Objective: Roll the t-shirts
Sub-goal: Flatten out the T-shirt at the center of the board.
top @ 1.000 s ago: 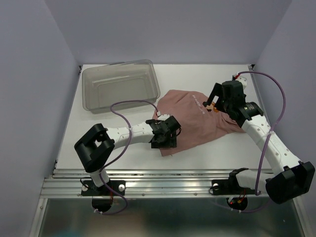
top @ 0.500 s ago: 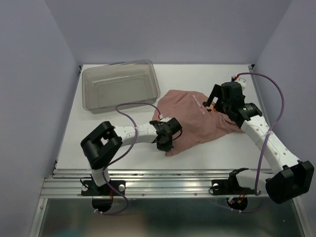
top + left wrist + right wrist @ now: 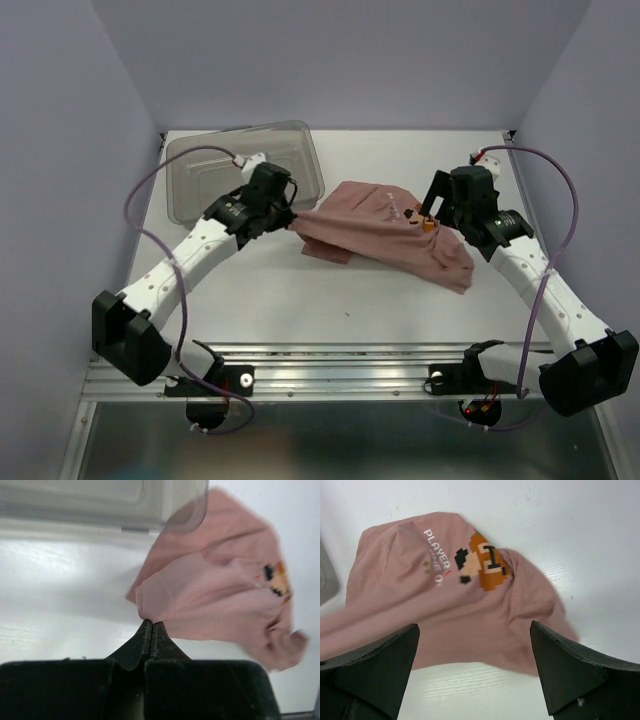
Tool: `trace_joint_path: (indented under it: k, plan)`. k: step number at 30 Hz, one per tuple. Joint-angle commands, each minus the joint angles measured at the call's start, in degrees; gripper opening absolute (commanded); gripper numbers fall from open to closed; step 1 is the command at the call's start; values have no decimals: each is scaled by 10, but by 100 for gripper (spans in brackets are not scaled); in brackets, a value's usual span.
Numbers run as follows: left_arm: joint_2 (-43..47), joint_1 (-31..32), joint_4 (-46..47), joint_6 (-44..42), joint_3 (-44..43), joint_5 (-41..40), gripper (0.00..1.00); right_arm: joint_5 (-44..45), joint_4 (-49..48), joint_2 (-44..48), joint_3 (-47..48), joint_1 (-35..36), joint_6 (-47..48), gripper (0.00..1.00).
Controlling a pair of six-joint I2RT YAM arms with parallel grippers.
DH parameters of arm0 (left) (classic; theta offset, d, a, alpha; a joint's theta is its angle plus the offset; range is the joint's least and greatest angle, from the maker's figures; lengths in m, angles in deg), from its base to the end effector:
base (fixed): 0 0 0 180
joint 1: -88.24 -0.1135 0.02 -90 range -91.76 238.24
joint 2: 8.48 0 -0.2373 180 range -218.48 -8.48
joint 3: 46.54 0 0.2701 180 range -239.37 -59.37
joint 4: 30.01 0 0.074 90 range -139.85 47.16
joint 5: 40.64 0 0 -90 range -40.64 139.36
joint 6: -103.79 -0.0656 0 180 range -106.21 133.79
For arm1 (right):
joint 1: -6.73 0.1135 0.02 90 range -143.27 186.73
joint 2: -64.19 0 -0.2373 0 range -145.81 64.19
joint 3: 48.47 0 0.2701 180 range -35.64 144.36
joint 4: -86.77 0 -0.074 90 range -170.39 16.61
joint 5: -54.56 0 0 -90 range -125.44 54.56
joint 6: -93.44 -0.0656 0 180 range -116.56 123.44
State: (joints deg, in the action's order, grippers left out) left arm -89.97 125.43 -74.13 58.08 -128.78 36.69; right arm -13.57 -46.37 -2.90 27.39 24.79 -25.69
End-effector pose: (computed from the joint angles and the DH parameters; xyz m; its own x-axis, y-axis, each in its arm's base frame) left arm 0.2917 -0.2033 0.2570 -0.7147 -0.3129 -0.6255 -0.0508 0.9152 -0.3998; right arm 0.2935 0.0700 0.2901 -0.5167 0.3067 -0.7994 0.2777 0.9432 0.1824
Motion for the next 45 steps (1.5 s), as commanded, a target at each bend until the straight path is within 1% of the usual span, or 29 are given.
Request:
trace_joint_path:
  k: [1,5,6,7,8,10,11,14,16,17,18,20,22,24,26,27,29,30,32,33,34,35,37,38,39,40,42,43,45]
  plan:
    - [75,-46,-10,-46,-48,-39,0,-8,-25,12,5,-2,26,96]
    - [81,-70,-8,-57,-56,-39,0,-56,-18,-1,2,-2,65,91]
    - [82,-79,-7,-57,-52,-40,0,-80,-12,-13,3,-2,75,86]
    - [84,-84,-3,-61,-49,-37,0,-95,0,-19,3,-2,81,83]
    - [85,-88,-1,-60,-40,-34,0,-107,5,-24,0,-2,88,78]
    - [91,-99,13,-61,-29,-25,0,-125,24,-38,-3,-2,85,70]
    - [92,-102,18,-61,-21,-23,0,-129,26,-41,-13,-2,80,62]
    - [89,-103,27,-54,-13,-22,0,-131,26,-40,-46,35,69,57]
    - [85,-103,30,-48,-11,-24,0,-139,25,-36,-61,57,60,60]
    - [84,-103,32,-47,-10,-24,0,-143,26,-37,-69,65,54,64]
    - [83,-104,33,-47,-11,-23,0,-149,26,-38,-85,77,41,78]
    - [79,-104,40,-47,-11,-20,0,-154,23,-47,-101,85,27,85]
    - [75,-104,43,-49,-15,-20,0,-162,18,-59,-119,97,11,86]
    - [71,-105,42,-51,-18,-19,0,-173,8,-69,-128,103,2,84]
    - [67,-105,45,-52,-19,-18,0,-182,1,-78,-139,103,-4,76]
    - [67,-105,47,-51,-17,-18,0,-188,-7,-84,-142,103,-8,64]
    - [67,-104,51,-52,-15,-17,0,-185,-11,-88,-149,103,-15,47]
    - [67,-105,52,-51,-14,-17,0,-183,-14,-88,-150,103,-17,42]
    - [67,-104,59,-52,-12,-13,0,-156,-19,-94,-150,103,-24,27]
    - [66,-104,61,-53,-11,-10,0,-139,-18,-95,-143,103,-29,9]
    - [64,-105,64,-55,-12,-10,0,-99,-18,-96,-135,103,-29,3]
    - [63,-104,67,-56,-12,-8,0,-79,-18,-97,-126,103,-23,1]
    - [58,-105,75,-61,-12,-4,0,-46,-19,-106,-76,78,-7,1]
    - [56,-105,79,-65,-13,-6,0,-45,-21,-111,-32,42,12,1]
    - [53,-106,82,-68,-18,-6,0,-46,-21,-117,-32,22,21,1]
    - [45,-106,79,-70,-25,-7,0,-47,-26,-129,18,5,31,1]
    - [38,-108,75,-79,-50,-9,0,-44,-26,-143,71,-24,52,1]
    - [36,-107,72,-83,-58,-11,0,-41,-25,-147,118,-49,56,1]
    - [38,-109,72,-93,-74,-20,0,-30,-22,-147,149,-77,56,1]
